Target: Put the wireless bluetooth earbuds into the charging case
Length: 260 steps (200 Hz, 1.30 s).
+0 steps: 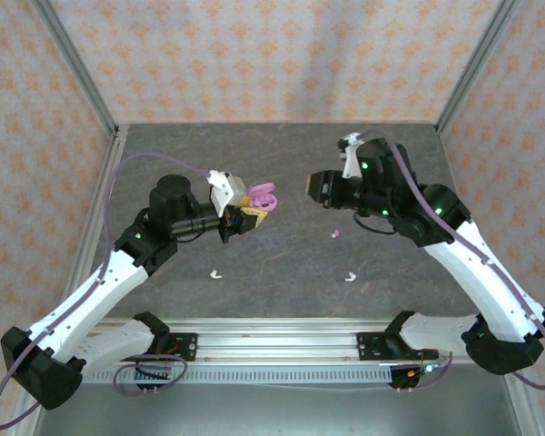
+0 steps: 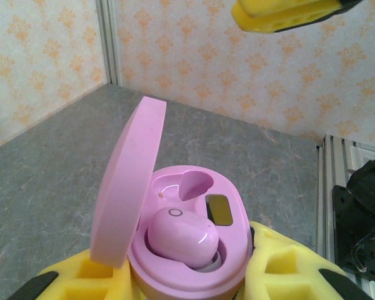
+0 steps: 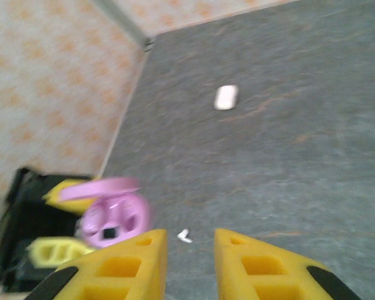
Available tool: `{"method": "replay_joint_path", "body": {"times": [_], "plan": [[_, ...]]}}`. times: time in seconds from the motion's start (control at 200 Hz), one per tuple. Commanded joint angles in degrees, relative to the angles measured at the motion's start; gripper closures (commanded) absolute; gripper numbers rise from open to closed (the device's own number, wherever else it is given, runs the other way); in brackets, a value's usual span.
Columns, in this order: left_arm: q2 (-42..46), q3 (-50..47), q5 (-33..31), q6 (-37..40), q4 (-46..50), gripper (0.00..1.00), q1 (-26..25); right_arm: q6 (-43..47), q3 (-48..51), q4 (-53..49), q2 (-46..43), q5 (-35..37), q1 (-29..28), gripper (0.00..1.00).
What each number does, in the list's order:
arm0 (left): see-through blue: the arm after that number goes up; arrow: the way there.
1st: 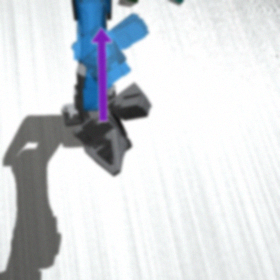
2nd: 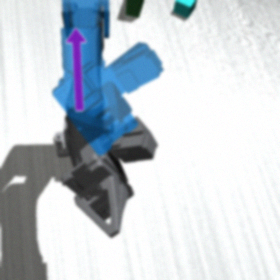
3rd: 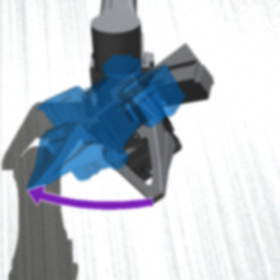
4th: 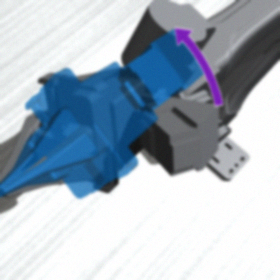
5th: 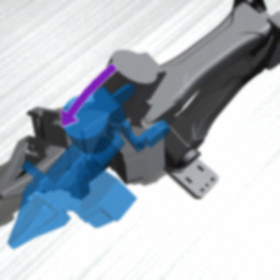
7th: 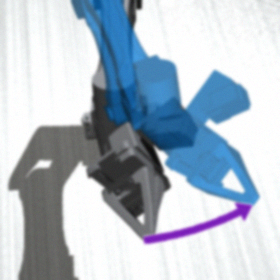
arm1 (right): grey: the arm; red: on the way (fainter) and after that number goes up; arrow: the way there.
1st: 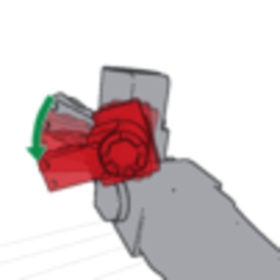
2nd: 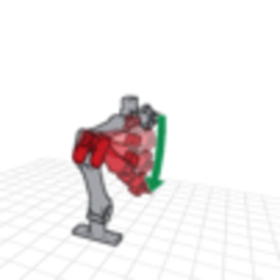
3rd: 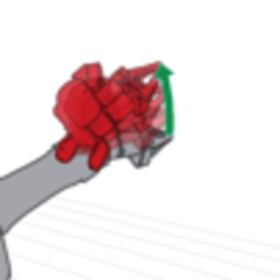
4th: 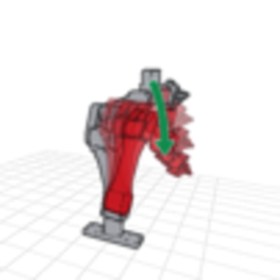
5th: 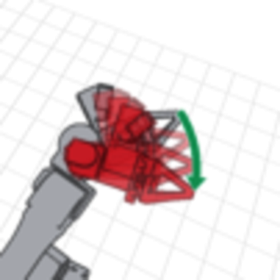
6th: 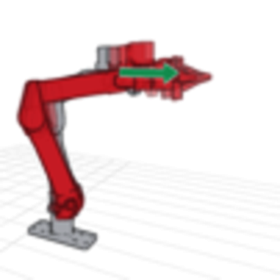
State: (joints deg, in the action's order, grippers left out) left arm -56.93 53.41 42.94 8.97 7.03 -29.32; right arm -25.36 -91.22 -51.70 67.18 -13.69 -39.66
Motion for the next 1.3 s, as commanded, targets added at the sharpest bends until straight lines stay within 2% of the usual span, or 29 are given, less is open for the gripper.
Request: {"method": "replay_joint_path", "body": {"times": [0.0,0.15,0.29,0.4,0.68,0.891,1.296], "plan": [[0.7,0.56,-0.57,1.55,0.17,0.91,-0.43,-4.17,2.51,-6.56,-0.54,3.92,4.63,0.74],[0.75,0.38,-0.49,2.09,0.96,0.91,-0.39,-6.23,11.5,-2.27,-0.42,0.26,9.82,0.74],[0.85,0.26,-0.99,2.97,2.59,0.92,-0.39,-6.64,19.98,4.53,0.38,-6.69,14.78,0.74],[0.94,-0.05,-1.01,3.24,2.89,0.92,-0.37,-5.56,24.06,6.91,4.68,-9.81,17.88,0.74],[0.32,-0.13,-0.68,2.52,2.28,0.92,-0.37,-0.19,29.83,12.17,14.58,-8.7,20.43,0.74],[0.02,-0.94,-0.27,0.11,-0.85,0.92,-0.39,3.63,29.92,12.59,21.54,-5.44,21.07,0.74],[-1.45,0.29,-0.21,0.05,0.11,0.92,-0.65,9.75,27.33,11.98,30.59,-1.79,21.8,0.75]]}}
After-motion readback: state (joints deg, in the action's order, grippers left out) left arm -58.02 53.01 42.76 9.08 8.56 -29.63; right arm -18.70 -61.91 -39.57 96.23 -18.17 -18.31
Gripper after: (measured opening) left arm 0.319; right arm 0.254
